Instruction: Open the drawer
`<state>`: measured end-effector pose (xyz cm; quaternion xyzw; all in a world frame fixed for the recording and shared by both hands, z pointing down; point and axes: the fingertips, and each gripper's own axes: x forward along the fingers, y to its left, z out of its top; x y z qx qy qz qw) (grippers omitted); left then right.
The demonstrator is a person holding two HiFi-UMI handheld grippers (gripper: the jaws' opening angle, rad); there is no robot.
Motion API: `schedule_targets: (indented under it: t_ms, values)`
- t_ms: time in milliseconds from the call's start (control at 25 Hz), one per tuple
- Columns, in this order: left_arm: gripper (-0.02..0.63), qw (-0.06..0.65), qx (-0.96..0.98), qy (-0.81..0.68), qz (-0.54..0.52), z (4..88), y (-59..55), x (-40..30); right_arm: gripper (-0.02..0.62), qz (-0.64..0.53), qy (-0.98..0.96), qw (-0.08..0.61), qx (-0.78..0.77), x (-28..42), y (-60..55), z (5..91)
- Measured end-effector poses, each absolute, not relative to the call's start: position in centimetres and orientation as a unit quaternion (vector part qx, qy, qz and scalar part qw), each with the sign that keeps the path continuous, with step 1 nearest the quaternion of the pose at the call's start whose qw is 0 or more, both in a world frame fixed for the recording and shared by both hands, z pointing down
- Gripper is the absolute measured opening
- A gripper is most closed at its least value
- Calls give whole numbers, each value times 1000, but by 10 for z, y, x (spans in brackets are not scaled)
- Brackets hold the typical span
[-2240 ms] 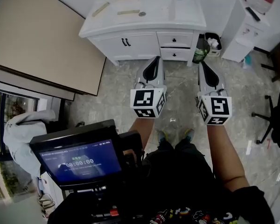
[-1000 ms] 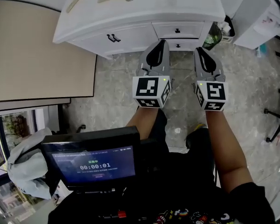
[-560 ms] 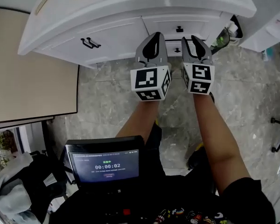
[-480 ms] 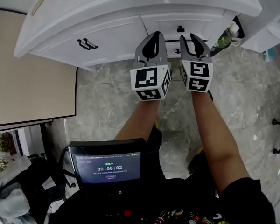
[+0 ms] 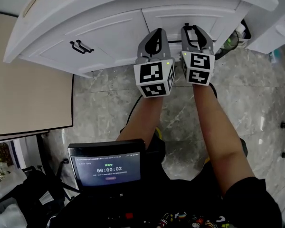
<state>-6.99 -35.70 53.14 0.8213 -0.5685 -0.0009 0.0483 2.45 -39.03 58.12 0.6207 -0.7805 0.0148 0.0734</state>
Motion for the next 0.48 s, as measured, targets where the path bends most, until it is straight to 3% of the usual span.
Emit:
schedule_targets:
  t_ms: [320, 480]
  values:
    - [0, 52, 820, -569, 4, 540, -367, -74, 187, 12, -779, 85, 621, 19, -396, 587]
    - [0, 51, 819, -571, 3, 539, -366, -77, 145, 17, -774, 83, 628, 19, -399, 589]
